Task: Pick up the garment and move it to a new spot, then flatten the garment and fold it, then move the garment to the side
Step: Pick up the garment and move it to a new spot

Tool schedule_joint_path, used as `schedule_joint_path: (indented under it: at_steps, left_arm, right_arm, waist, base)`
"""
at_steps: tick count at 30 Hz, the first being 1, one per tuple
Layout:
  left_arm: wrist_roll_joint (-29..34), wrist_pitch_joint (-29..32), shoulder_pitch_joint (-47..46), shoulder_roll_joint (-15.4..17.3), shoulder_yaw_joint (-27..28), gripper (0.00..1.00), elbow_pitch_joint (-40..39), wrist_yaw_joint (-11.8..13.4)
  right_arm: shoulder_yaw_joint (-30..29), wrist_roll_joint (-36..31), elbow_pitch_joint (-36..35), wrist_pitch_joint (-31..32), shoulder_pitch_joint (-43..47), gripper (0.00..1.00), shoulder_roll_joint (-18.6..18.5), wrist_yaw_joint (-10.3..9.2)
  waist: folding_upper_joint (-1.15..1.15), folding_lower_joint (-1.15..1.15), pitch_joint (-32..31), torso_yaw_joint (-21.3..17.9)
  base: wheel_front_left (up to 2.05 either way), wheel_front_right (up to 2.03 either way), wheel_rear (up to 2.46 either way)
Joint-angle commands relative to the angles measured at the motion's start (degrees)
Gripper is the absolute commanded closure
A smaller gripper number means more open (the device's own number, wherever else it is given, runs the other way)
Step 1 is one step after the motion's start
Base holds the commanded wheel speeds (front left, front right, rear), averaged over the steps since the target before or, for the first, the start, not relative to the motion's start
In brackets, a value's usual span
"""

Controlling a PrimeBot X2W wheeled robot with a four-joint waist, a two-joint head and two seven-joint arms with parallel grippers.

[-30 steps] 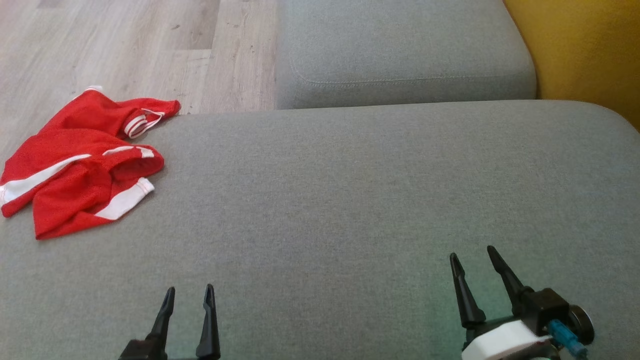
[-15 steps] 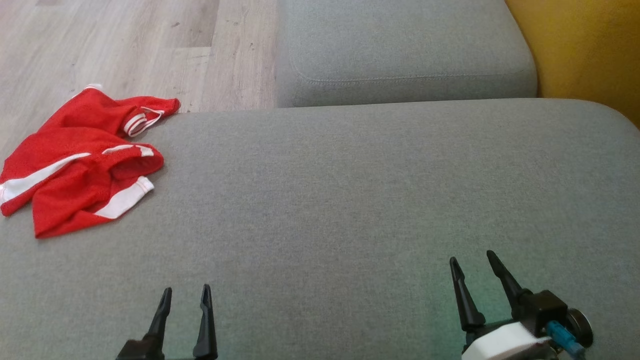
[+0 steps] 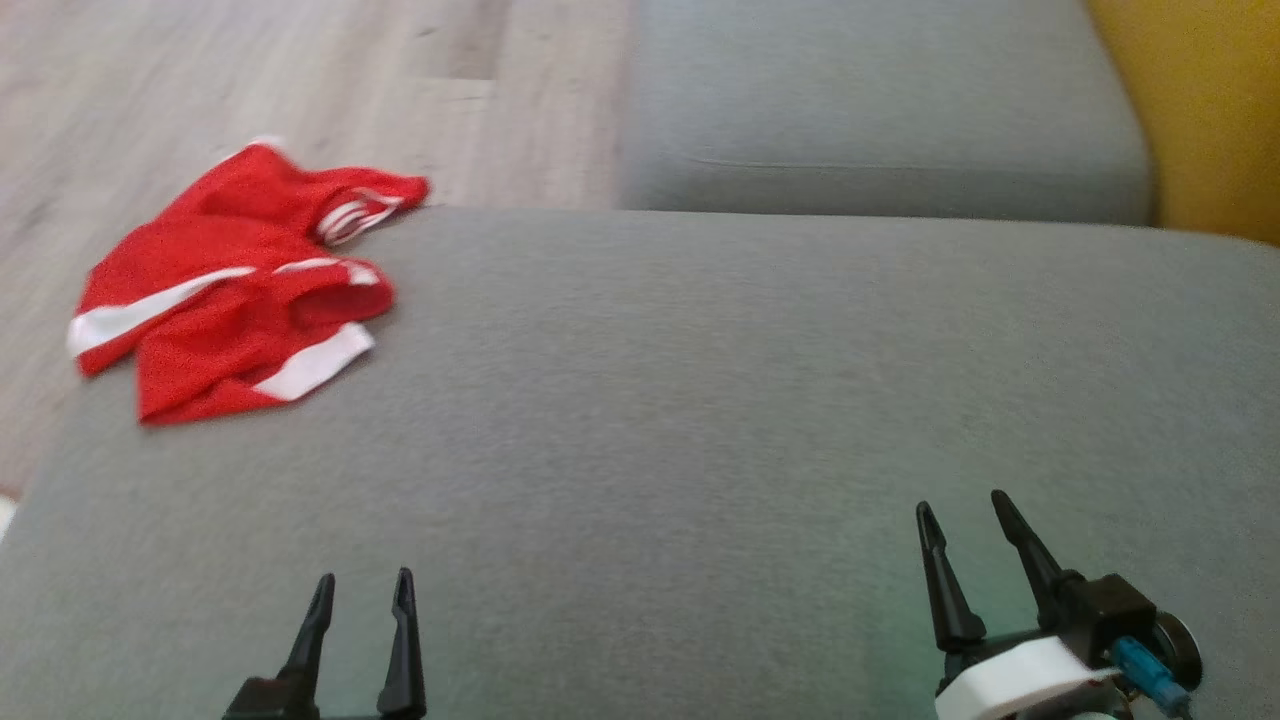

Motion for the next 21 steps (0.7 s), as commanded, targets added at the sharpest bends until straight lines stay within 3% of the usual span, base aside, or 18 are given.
schedule_joint_path:
  at_steps: [1,10,21]
  left_arm:
    - [-0.47,-0.18,-2.56,0.69,1.75,0.0,-2.1,0.43]
    - [-0.9,0.37,-2.56,1.91,2.36,0.0,-3.25,1.04]
    - [-1.18,0.89,-2.04,2.81,2.21,0.0,-4.86,1.52]
  right_arm:
    - [1.36,0.38,-2.19,-0.78,-1.92,0.0,-0.52,0.44]
    - [2.57,1.36,-2.6,-0.78,-2.55,0.0,-0.52,0.44]
    - [3.56,1.86,-2.53,-0.78,-3.12,0.0,-0.52,0.44]
  waist:
    - [0.0,0.0,-0.07,3.37]
    - [0.0,0.0,-0.21,13.01]
    - [0.0,0.0,0.17,18.47]
  base:
    - [0.0,0.0,0.0]
    - [0.0,0.0,0.0]
    - [0.0,0.0,0.0]
